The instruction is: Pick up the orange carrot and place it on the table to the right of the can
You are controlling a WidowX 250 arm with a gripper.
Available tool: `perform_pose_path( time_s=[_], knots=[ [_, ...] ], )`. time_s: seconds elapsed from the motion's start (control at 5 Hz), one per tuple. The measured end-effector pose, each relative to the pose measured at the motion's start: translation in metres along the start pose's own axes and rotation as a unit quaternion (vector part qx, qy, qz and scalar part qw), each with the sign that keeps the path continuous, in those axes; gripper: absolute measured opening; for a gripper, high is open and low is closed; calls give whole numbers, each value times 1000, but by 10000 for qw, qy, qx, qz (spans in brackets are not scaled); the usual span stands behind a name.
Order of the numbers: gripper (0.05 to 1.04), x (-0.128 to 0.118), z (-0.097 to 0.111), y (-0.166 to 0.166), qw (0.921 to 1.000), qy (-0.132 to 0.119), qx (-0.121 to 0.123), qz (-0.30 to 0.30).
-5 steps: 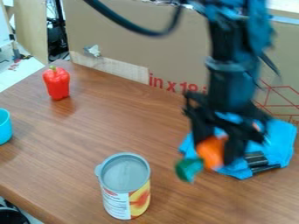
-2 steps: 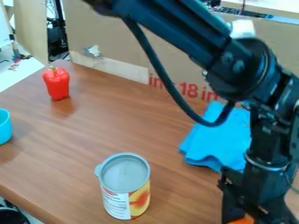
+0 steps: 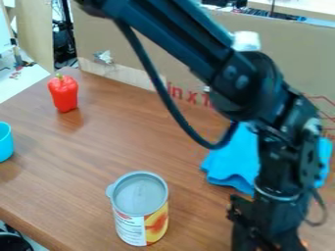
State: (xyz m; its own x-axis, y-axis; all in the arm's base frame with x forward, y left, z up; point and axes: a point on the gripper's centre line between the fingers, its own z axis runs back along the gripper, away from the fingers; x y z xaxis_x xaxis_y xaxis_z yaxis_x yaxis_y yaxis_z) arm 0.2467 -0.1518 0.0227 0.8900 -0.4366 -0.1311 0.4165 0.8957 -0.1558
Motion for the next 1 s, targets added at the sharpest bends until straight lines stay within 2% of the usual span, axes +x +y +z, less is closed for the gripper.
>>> perform_pose_path(
  time_s=[0.2, 0.4, 0.6, 0.8, 1.0],
  knots=[
    [675, -3, -1, 5, 9999, 19, -121, 64],
    [923, -5, 1, 5, 9998, 120, -144, -52],
    [986, -6, 1, 4, 9997, 154, -177, -46],
    [987, -7, 2, 7, 9996, 190, -193, 42],
    [987, -8, 26, 14, 9999, -7, -56, 144]
  ],
)
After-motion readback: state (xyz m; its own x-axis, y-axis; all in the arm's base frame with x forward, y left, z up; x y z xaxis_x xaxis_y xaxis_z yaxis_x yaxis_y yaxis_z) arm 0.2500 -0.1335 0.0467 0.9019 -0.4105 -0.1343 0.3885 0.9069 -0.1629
